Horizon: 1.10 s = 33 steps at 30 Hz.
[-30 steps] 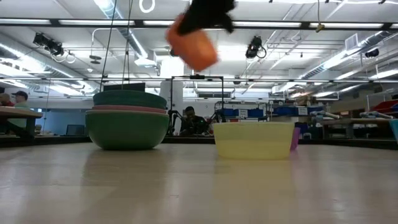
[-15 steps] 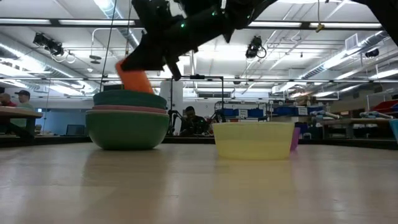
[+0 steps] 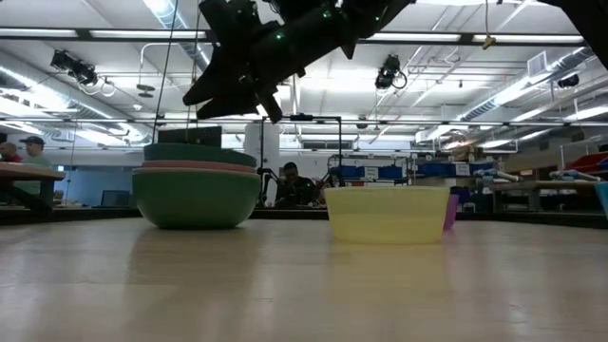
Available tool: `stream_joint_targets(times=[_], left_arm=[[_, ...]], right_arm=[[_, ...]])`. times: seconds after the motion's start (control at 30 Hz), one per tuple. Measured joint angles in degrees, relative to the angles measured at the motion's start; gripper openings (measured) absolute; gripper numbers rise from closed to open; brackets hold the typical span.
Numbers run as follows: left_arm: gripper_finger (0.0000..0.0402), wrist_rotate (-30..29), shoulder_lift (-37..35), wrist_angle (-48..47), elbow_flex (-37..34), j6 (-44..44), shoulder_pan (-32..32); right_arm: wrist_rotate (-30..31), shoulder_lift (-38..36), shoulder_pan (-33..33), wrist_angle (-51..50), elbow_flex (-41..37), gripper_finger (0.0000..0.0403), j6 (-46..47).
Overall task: Nest bowls inside each other
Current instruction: Stack the yellow bowl on top of the orange bowl
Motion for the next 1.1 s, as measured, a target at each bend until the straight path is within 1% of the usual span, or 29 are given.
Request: stream_joint_targets(times=[0.13, 0.23, 0.3, 0.4, 0.5, 0.6, 0.7, 0.8, 0.9, 1.0, 1.1], left_arm=[[0.0152, 0.0, 0.0, -0.1, 0.0, 0.0, 0.0], [0.0152, 0.0, 0.0, -0.3, 0.0, 0.0, 0.0], [0.0152, 0.0, 0.0, -0.3, 0.0, 0.0, 0.0], [0.0152, 0.1, 0.0, -1.1, 0.0, -0.1, 0.0], [0.0152, 0.8, 0.0, -1.7, 0.0, -0.2, 0.0], [0.0152, 1.3, 0.0, -1.9, 0.0, -0.3, 0.0], [0.0152, 2.4, 0.0, -1.9, 0.0, -0.3, 0.0], [0.0152, 3.5, 0.1, -1.8, 0.0, -0.3, 0.0], [0.0152, 4.0, 0.7, -1.8, 0.0, -0.3, 0.0], [0.0152, 5.0, 1.8, -1.8, 0.0, -0.2, 0.0], [0.0152, 5.0, 3.0, -1.8, 0.0, -0.2, 0.0]], right_arm=[[0.1, 0.0, 0.6, -5.5, 3.1, 0.0147, -0.9], [1.6, -1.1, 1.7, -13.9, 4.9, 0.0147, -1.2], [4.2, -3.1, 2.8, -19.9, 5.4, 0.0144, -1.3], [9.6, -7.3, 5.4, -32.2, 5.5, 0.0140, 0.4], [14.4, -11.7, 9.0, -47.2, 5.5, 0.0136, 7.1], [15.0, -15.6, 13.4, -61.0, 5.5, 0.0134, 17.4], [15.4, -18.5, 18.6, -69.9, 5.5, 0.0135, 27.7], [15.5, -20.1, 23.8, -73.3, 5.5, 0.0133, 36.1], [15.6, -20.4, 28.3, -73.6, 5.5, 0.0132, 40.4], [17.6, -18.7, 30.8, -72.9, 5.3, 0.0132, 41.7], [17.7, -16.2, 30.6, -67.6, 3.1, 0.0131, 38.5]])
